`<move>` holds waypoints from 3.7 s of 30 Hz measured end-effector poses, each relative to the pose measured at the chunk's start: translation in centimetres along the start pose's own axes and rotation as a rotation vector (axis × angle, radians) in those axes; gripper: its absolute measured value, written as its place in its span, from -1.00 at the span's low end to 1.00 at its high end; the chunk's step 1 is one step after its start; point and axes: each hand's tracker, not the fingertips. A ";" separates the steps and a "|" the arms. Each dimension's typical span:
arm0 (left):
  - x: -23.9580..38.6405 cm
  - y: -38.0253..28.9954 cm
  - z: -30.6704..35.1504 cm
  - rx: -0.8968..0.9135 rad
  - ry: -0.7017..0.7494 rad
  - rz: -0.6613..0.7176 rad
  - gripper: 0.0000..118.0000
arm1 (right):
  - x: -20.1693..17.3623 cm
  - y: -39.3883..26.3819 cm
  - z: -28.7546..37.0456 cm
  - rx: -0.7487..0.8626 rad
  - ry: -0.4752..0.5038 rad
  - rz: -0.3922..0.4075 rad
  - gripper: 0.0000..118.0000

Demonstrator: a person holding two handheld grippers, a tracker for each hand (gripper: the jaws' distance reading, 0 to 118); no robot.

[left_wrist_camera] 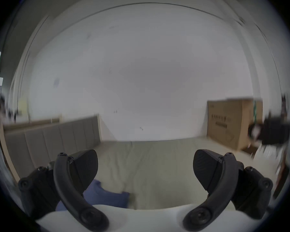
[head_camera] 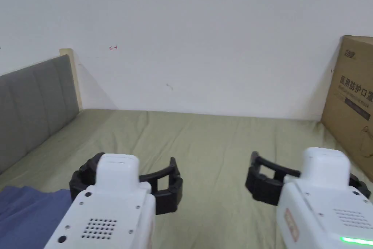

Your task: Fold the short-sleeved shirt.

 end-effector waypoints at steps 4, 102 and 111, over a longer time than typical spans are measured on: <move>1.2 -0.8 0.1 -0.038 -0.014 -0.007 0.95 | 2.0 -1.4 0.0 -0.062 -0.106 0.003 1.00; 8.3 -2.0 -19.0 -0.633 -0.739 0.647 -0.94 | 9.4 -3.4 -5.0 -0.378 -0.158 -0.004 -1.00; 26.6 -8.0 -16.0 -0.887 -0.920 0.450 -0.94 | 18.3 -2.4 -1.0 -0.337 -0.383 -0.075 -1.00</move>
